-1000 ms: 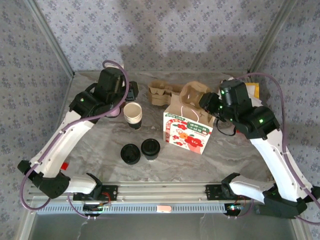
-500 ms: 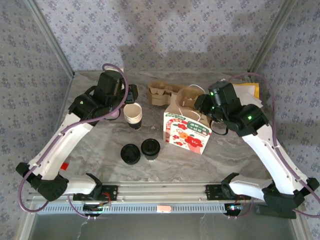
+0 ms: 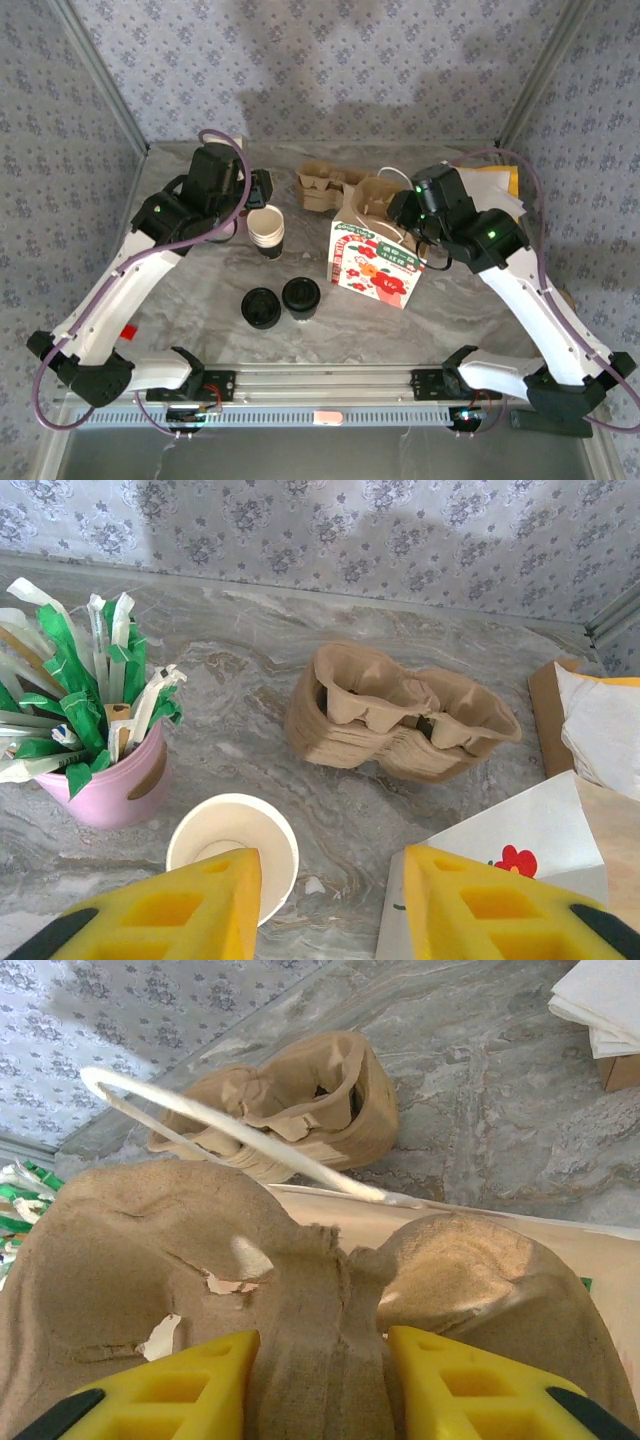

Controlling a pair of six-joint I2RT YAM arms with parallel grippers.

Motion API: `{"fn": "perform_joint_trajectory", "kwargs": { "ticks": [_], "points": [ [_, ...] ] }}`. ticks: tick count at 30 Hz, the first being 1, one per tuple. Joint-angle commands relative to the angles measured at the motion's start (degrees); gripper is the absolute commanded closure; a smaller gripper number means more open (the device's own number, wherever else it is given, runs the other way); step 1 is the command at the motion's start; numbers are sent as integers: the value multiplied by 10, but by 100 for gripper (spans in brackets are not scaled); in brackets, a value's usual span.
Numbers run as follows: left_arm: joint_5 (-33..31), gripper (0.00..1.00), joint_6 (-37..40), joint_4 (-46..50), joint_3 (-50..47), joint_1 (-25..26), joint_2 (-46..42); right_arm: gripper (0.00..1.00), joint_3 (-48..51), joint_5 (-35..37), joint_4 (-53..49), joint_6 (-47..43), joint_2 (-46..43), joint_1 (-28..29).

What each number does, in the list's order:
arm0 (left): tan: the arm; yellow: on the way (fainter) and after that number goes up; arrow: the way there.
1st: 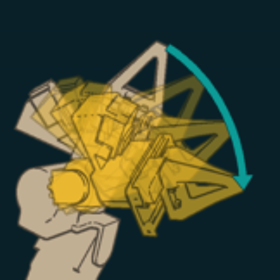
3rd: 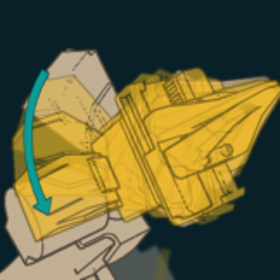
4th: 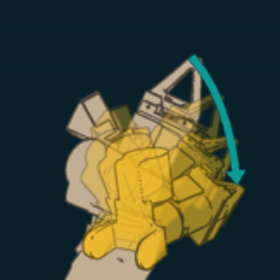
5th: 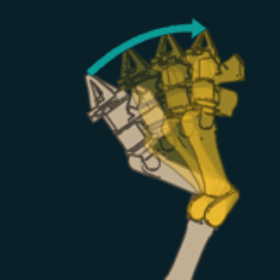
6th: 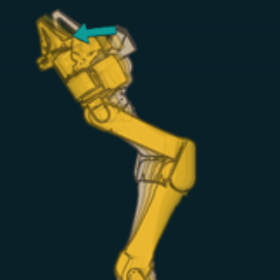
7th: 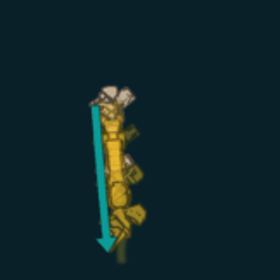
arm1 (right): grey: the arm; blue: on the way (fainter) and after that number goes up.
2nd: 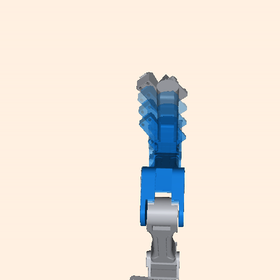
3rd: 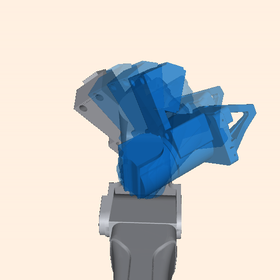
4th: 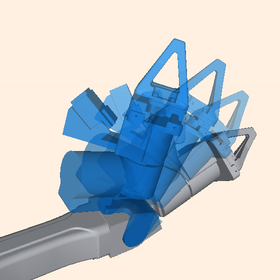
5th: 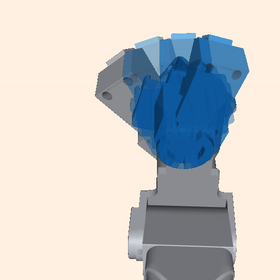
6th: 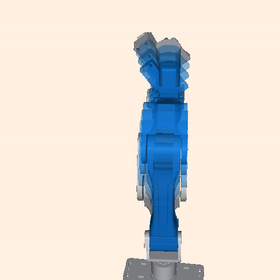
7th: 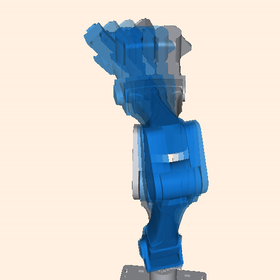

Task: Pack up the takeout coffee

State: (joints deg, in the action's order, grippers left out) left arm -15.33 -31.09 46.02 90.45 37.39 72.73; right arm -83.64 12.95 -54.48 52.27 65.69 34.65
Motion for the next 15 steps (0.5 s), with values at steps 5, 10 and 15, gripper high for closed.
{"fn": "perform_joint_trajectory", "kwargs": {
  "ticks": [5,10,15],
  "points": [
    [10,58,2,-16,-1,-3,-11,63,2,28,-1,23,-30,-18],
    [11,58,3,-18,0,-3,-9,63,-1,32,1,24,-34,-31],
    [11,58,5,-19,-3,-5,-9,63,-3,27,9,24,-26,-43]
  ]
}}
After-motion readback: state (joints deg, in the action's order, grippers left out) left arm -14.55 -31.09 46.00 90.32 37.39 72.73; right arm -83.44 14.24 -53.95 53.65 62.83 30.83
